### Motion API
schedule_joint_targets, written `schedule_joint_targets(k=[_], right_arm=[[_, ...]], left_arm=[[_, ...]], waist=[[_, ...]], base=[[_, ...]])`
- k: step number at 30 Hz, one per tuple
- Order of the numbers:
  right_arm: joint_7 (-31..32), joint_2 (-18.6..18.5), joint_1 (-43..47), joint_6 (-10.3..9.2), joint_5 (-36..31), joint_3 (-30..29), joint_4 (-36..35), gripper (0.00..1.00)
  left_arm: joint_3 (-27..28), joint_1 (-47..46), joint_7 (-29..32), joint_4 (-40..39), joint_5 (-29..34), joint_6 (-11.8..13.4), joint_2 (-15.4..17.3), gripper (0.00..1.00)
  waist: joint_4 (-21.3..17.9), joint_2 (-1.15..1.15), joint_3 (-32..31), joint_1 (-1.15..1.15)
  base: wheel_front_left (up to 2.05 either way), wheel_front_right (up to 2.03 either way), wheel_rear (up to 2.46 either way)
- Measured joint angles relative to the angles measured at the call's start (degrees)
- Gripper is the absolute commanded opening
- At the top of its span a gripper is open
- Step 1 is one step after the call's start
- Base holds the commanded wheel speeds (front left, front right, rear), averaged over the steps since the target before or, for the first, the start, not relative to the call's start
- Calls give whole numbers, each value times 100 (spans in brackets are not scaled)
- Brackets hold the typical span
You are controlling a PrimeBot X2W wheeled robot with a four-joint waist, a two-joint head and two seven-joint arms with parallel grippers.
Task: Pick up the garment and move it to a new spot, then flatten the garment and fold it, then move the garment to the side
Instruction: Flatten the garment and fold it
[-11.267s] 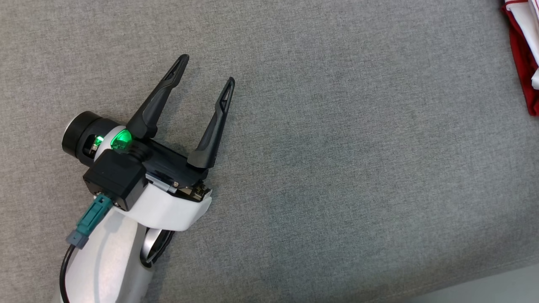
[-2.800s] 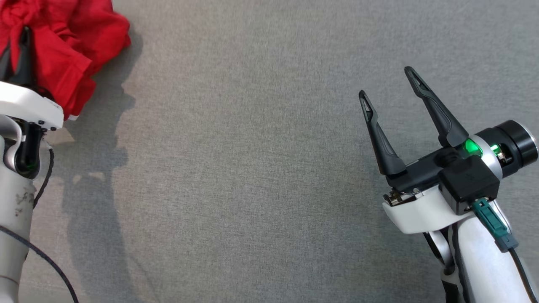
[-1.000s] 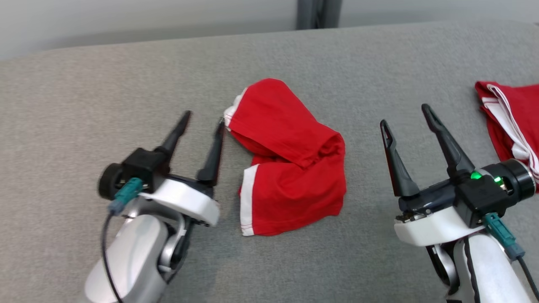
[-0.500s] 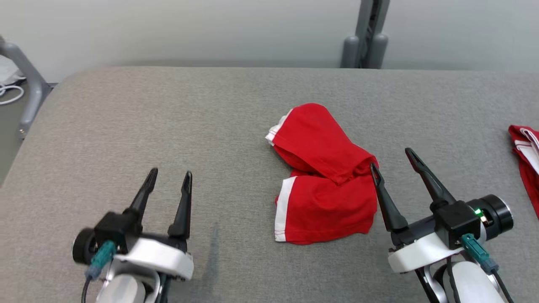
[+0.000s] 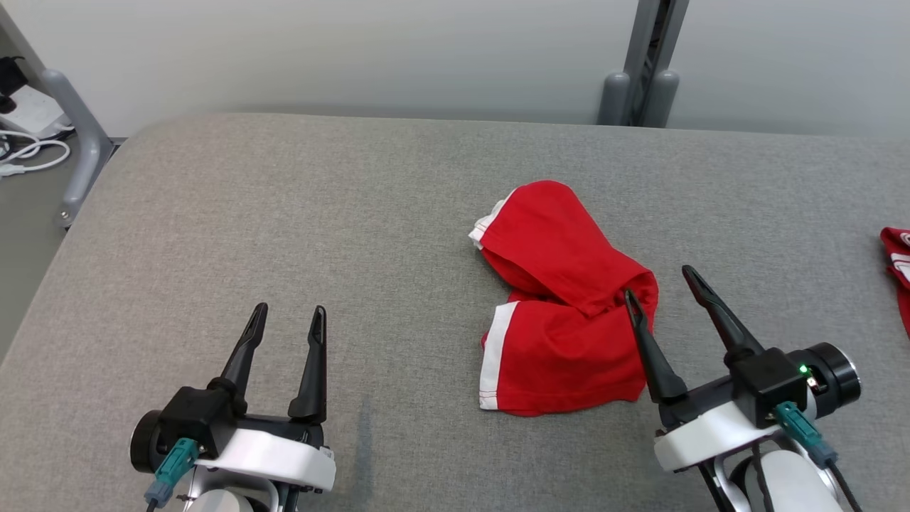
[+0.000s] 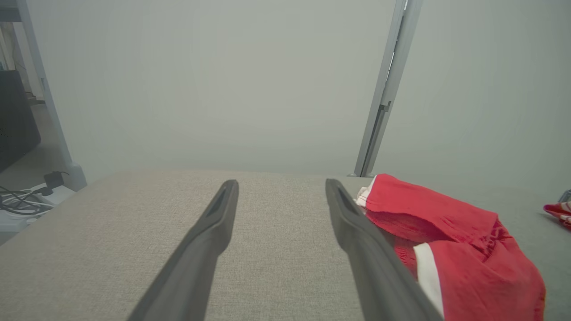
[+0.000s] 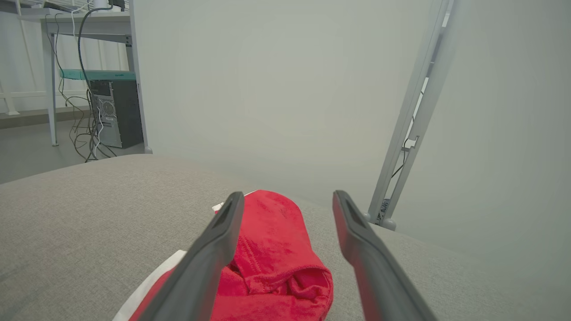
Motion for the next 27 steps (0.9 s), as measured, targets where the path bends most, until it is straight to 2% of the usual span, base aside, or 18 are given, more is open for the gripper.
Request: schedule_joint_targets(k=[8, 12, 20, 27], right_arm=[[358, -18, -514, 0, -454, 398, 593, 100], [616, -171, -948, 0, -547, 587, 1078, 100], [993, -407, -1699, 0, -615, 616, 1973, 100], [1078, -570, -1947, 0, -578, 682, 2573, 100]], left_arm=[[45, -10, 0, 146, 130, -227, -124, 100], [-67, -49, 0, 201, 102, -277, -137, 100], [-398, -173, 0, 229, -236, -177, -144, 100], [-477, -218, 0, 246, -325, -131, -143, 100]], waist=[[201, 0, 104, 0], [372, 0, 190, 0], [797, 0, 418, 0], [1073, 0, 545, 0]], base=[[0, 0, 0], [0, 0, 0], [0, 0, 0], [0, 0, 0]])
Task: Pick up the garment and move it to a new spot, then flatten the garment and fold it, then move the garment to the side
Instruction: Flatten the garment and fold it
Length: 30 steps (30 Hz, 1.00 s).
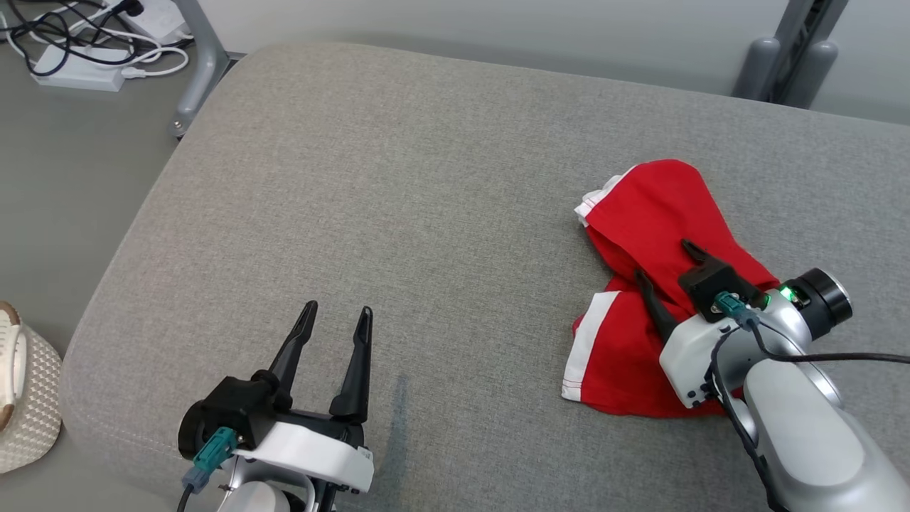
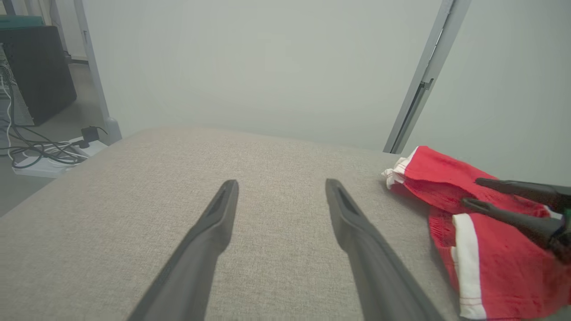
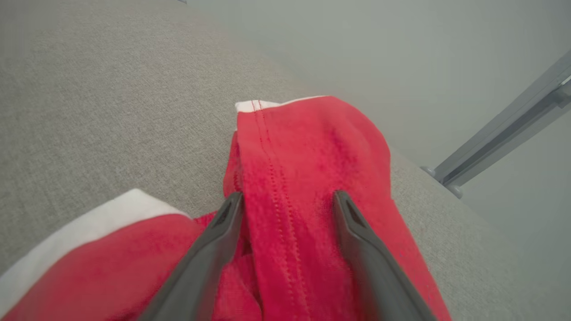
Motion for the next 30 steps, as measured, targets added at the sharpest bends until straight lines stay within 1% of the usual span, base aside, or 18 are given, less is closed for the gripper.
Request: schedule_joint_targets(k=[2, 3, 4, 5, 8, 14, 18, 20, 25, 27, 30], right_arm=[[37, -8, -62, 0, 29, -4, 205, 100], [35, -3, -84, 0, 49, -16, 261, 68], [29, -4, -96, 0, 68, -36, 310, 18], [-7, -2, -105, 0, 71, -43, 347, 0], [-105, 32, -126, 0, 96, -59, 369, 0], [-404, 187, -231, 0, 366, -247, 252, 0], [-483, 268, -332, 0, 790, -665, 35, 0], [-514, 258, -361, 0, 928, -988, -74, 0], [-455, 230, -336, 0, 1341, -2030, -113, 0], [-408, 268, -281, 0, 1581, -2488, -42, 0], [-304, 299, -220, 0, 1700, -3112, 168, 0]], left_arm=[[-21, 1, 0, 9, 0, 2, 1, 100], [-23, 1, 0, 9, 0, 9, 0, 100], [-25, 1, 0, 10, 0, 26, 0, 100], [-25, 2, 0, 12, 0, 36, 0, 100], [-27, 3, 0, 14, 0, 47, 0, 100], [-10, 15, 0, 24, 49, 45, 1, 100], [8, 34, 0, 25, 101, 23, -1, 100], [5, 53, 0, 27, 109, 15, 1, 100], [-9, 53, 0, 22, 125, 0, -3, 100], [-8, 53, 0, 14, 131, 0, -1, 100], [-8, 48, 0, 11, 148, -3, -2, 100]], waist=[[54, 0, 4, 0], [56, 0, -4, 0], [54, 0, -13, 0], [47, 0, -24, 0], [18, 0, -42, 0], [-152, 0, -129, 0], [-318, 0, -181, 0], [-403, 0, -201, 0], [-575, 0, -222, 0], [-629, 0, -211, 0], [-691, 0, -167, 0]], base=[[0, 0, 0], [0, 0, 0], [0, 0, 0], [0, 0, 0], [0, 0, 0], [0, 0, 0], [0, 0, 0], [0, 0, 0], [0, 0, 0], [0, 0, 0], [0, 0, 0]])
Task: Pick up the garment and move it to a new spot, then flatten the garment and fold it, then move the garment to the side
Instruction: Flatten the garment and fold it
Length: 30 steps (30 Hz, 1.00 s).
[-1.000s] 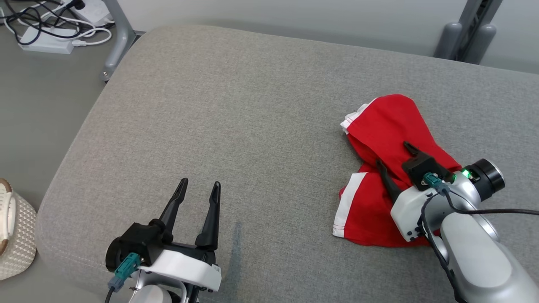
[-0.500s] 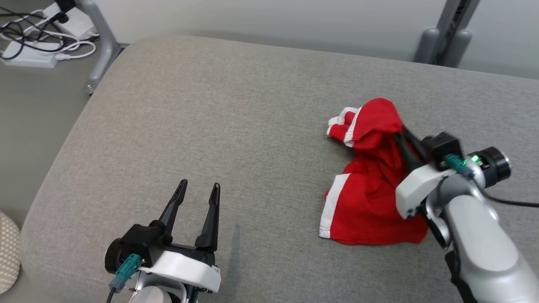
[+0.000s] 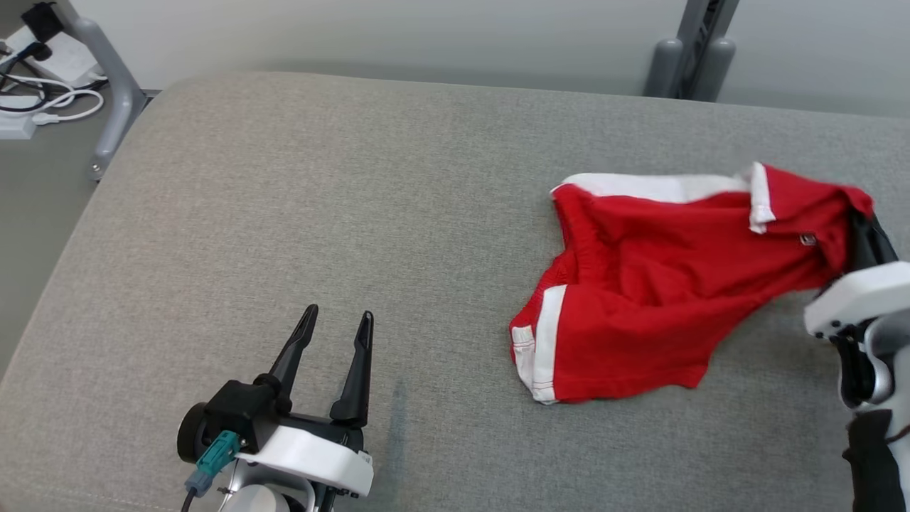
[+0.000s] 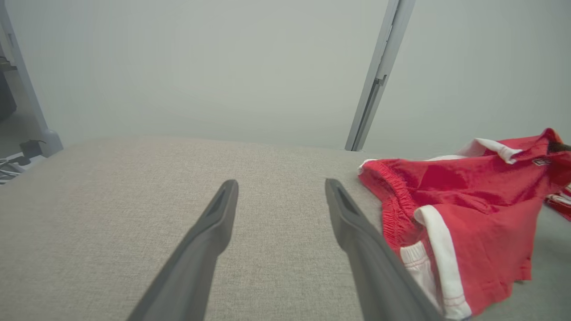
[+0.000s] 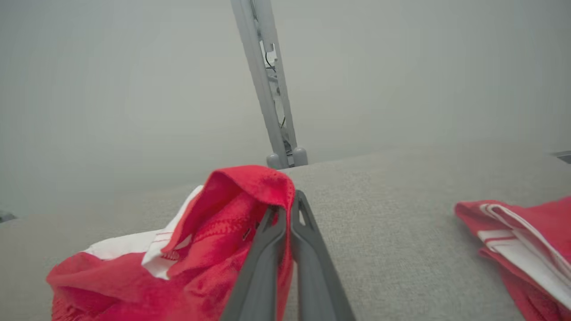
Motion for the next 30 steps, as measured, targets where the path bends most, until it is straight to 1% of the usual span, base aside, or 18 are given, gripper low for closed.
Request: schedule_joint_targets(k=[1, 2, 4, 6, 9, 12, 16, 17, 19, 24, 26, 28, 30], right_arm=[[53, 9, 14, 0, -24, -169, 93, 47], [64, 26, 25, 0, -51, -336, 165, 100], [75, 78, 19, -1, -180, -621, 281, 100], [87, 129, -15, -1, -323, -709, 350, 100], [-40, 196, -116, -1, -555, -658, 345, 100], [-202, 233, -123, -1, -575, -526, 266, 100], [-372, 255, -68, -1, -437, -13, -24, 100], [-430, 260, 70, -1, -279, 348, -229, 100], [-483, 265, 276, -1, -147, 690, -474, 100], [-582, 268, 916, -1, -280, 1454, -1249, 100], [-601, 272, 1162, 0, -424, 1664, -1552, 100], [-616, 277, 1400, 0, -266, 1774, -1792, 100], [-613, 269, 1621, -1, -268, 1871, -1975, 100]], left_arm=[[8, -3, 0, -1, 3, -4, 1, 100], [14, -7, 0, 0, 7, -5, 0, 100], [35, -18, 0, 5, 16, -23, 0, 100], [64, -38, 0, 18, 35, -33, 1, 100], [98, -88, 0, 25, 60, -54, 1, 100], [123, -96, 0, 35, 96, -64, 0, 100], [186, -99, 0, 32, 110, -71, 0, 100], [227, -99, 0, 25, 116, -69, 1, 100], [277, -98, 0, 14, 137, -54, 0, 100], [424, -41, 0, -16, 152, -47, 1, 100], [468, -24, 0, -34, 152, -47, 0, 100], [494, -19, 0, -48, 152, -47, 0, 100], [527, -7, 0, -65, 153, -47, 0, 100]], waist=[[-25, 0, 12, 0], [-51, 0, 23, 0], [-103, 0, 45, 0], [-162, 0, 63, 0], [-267, 0, 70, 0], [-388, 0, 52, 0], [-548, 0, -11, 0], [-624, 0, -51, 0], [-697, 0, -95, 0], [-877, 0, -219, 0], [-937, 0, -257, 0], [-977, 0, -286, 0], [-1005, 0, -298, 0]], base=[[0, 0, 0], [0, 0, 0], [0, 0, 0], [0, 0, 0], [0, 0, 0], [0, 0, 0], [0, 0, 0], [0, 0, 0], [0, 0, 0], [0, 0, 0], [0, 0, 0], [0, 0, 0], [0, 0, 0]])
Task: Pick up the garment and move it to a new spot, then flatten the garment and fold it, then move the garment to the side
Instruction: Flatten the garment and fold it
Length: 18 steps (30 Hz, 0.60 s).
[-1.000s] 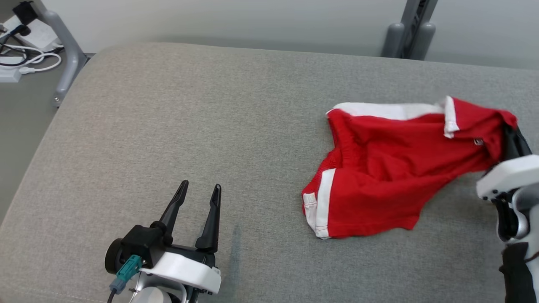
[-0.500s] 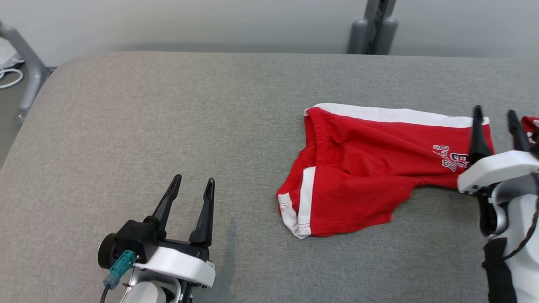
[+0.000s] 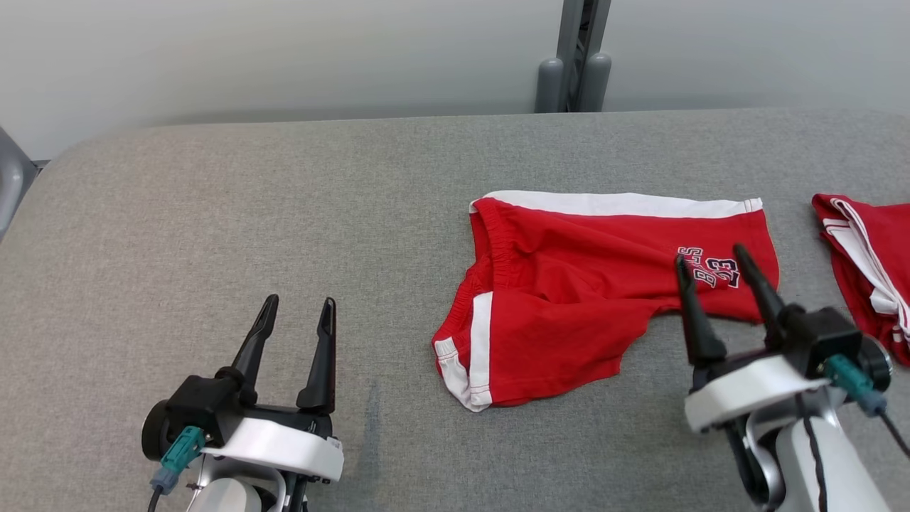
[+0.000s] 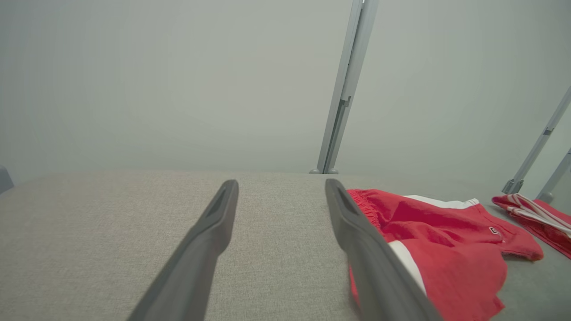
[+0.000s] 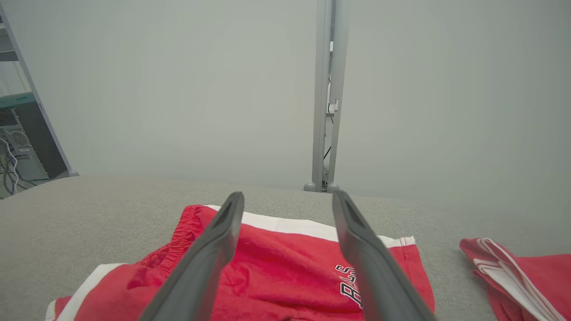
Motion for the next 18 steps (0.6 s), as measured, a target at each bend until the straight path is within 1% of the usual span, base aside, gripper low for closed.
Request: schedule_joint_targets(k=[7, 12, 18], right_arm=[[74, 5, 493, 1, -11, 258, -357, 100], [109, 4, 551, 1, -186, 347, -491, 100], [167, 1, 588, 1, -242, 438, -593, 100]], left_arm=[[13, 20, 0, -15, 36, 4, 0, 100], [-10, 20, 0, -18, 36, 27, 1, 100], [-29, 35, 0, -8, 26, 27, 0, 100]], waist=[[-3, 0, 13, 0], [47, 0, 9, 0], [129, 0, -26, 0]], base=[[0, 0, 0], [0, 0, 0], [0, 0, 0]])
